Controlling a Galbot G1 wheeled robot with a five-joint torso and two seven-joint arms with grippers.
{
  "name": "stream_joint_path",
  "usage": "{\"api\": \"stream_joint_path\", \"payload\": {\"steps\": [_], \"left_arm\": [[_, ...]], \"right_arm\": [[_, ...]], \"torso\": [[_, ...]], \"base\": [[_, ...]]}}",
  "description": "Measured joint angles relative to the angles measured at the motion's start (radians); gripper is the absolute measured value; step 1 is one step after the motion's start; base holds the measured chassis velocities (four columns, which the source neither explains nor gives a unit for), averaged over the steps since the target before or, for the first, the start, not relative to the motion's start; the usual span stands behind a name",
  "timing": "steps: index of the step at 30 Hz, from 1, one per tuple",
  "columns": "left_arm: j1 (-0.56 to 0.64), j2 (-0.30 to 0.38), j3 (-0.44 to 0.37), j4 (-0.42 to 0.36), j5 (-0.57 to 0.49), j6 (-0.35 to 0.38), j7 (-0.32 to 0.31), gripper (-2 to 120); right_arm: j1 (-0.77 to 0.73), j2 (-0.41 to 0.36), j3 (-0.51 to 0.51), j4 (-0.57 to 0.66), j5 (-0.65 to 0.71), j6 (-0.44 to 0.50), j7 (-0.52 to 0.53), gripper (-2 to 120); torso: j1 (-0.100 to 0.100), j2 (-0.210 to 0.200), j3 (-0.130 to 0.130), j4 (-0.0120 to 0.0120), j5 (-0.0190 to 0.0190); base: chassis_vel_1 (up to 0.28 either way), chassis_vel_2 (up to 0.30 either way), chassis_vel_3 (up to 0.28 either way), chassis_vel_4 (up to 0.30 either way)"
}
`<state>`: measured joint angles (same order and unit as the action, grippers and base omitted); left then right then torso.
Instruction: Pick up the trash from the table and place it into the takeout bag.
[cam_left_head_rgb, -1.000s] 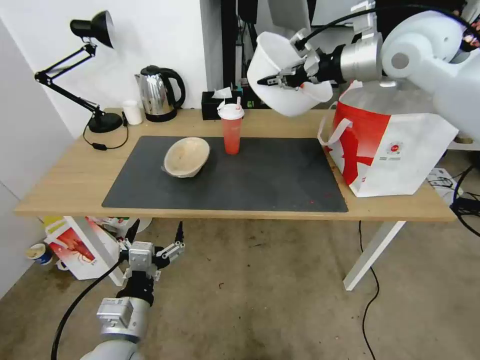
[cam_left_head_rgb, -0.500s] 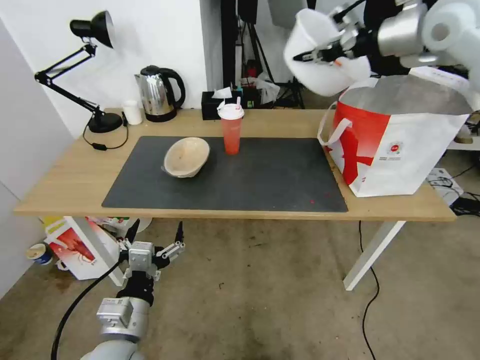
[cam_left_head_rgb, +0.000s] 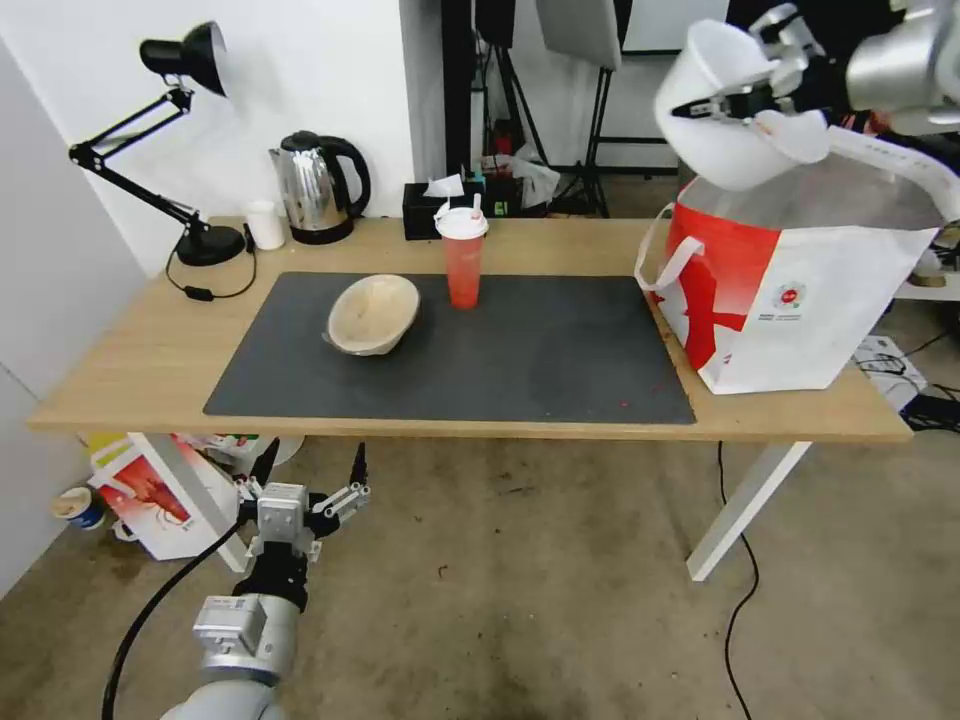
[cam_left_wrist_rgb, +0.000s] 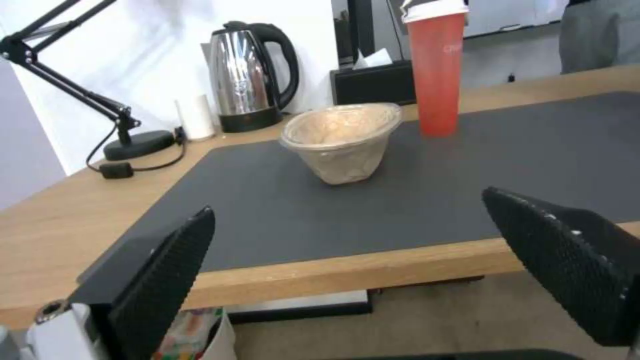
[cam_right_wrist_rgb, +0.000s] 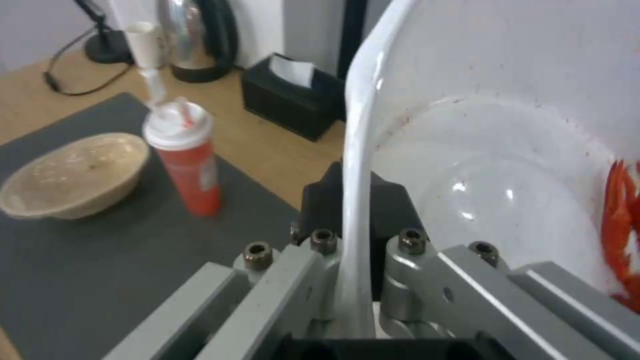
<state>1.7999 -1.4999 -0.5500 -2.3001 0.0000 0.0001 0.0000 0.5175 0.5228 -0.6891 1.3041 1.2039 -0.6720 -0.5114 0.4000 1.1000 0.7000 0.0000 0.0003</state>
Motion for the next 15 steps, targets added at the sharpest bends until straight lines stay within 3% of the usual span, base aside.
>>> {"api": "stream_joint_path", "payload": {"steps": [15], "left_arm": [[0.000, 0.000, 0.000, 0.000, 0.000, 0.000, 0.000, 100]], "right_arm": [[-0.200, -0.037, 0.170, -0.047, -0.079, 0.025, -0.044, 0]], "torso": [[0.000, 0.000, 0.000, -0.0001, -0.0003]], "base": [[0.000, 0.000, 0.000, 0.000]]}}
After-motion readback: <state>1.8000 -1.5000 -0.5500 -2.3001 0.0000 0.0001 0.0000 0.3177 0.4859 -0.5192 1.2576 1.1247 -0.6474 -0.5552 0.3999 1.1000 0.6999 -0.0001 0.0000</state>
